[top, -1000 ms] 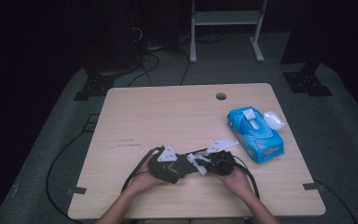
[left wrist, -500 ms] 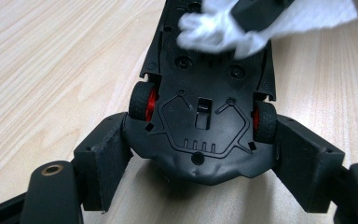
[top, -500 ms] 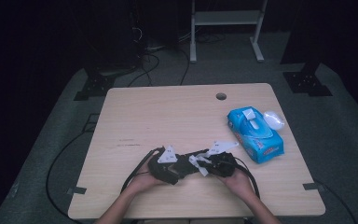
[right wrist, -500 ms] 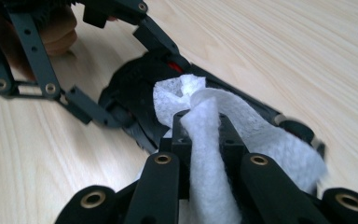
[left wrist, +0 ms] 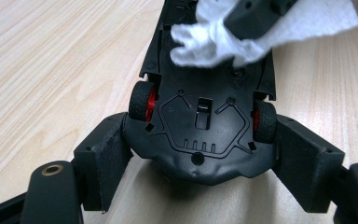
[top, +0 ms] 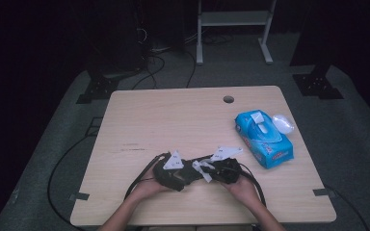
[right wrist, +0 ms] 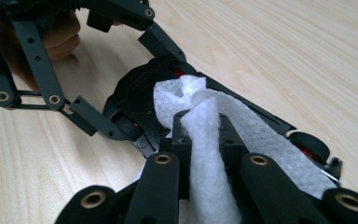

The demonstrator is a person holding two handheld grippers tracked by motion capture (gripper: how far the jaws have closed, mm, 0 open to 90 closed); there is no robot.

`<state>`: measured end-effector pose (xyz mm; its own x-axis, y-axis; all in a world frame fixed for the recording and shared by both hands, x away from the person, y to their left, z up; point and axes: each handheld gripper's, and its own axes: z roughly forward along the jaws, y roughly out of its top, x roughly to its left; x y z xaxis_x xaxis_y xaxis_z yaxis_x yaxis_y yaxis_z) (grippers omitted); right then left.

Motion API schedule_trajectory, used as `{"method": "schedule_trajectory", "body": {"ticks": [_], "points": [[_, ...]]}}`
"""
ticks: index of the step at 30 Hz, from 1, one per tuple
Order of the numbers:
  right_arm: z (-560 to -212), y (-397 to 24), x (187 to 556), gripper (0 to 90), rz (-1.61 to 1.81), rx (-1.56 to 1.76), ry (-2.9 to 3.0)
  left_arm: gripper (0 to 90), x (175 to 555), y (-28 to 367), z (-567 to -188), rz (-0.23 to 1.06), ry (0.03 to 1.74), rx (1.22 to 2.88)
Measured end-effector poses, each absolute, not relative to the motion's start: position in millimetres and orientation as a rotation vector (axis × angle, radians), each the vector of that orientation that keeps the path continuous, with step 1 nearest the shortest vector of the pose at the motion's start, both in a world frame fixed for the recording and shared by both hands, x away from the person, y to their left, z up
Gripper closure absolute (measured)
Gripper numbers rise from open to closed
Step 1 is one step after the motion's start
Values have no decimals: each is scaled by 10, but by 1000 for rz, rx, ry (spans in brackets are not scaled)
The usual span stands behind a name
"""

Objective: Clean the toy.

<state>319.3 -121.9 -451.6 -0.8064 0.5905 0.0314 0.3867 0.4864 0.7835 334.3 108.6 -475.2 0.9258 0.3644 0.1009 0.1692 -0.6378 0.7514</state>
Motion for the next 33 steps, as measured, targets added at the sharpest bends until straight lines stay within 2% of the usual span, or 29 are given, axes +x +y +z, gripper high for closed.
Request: {"method": "schedule_trajectory", "body": {"ticks": [8, 20, 28, 33], "points": [[-4556, -903, 3125, 809, 1269, 732, 2555, 240, 3313, 1070, -4749, 323, 362, 2284], [-4488, -1456, 3214, 810, 1164, 874, 2438, 240, 3315, 1079, -4749, 325, 360, 2283], [-4538, -1101, 3085, 804, 1229, 737, 2558, 240, 3307, 1082, -4750, 327, 362, 2284], [-4446, -1188, 3047, 643, 1165, 699, 2522, 240, 3317, 1093, -4749, 318, 361, 2283]]}}
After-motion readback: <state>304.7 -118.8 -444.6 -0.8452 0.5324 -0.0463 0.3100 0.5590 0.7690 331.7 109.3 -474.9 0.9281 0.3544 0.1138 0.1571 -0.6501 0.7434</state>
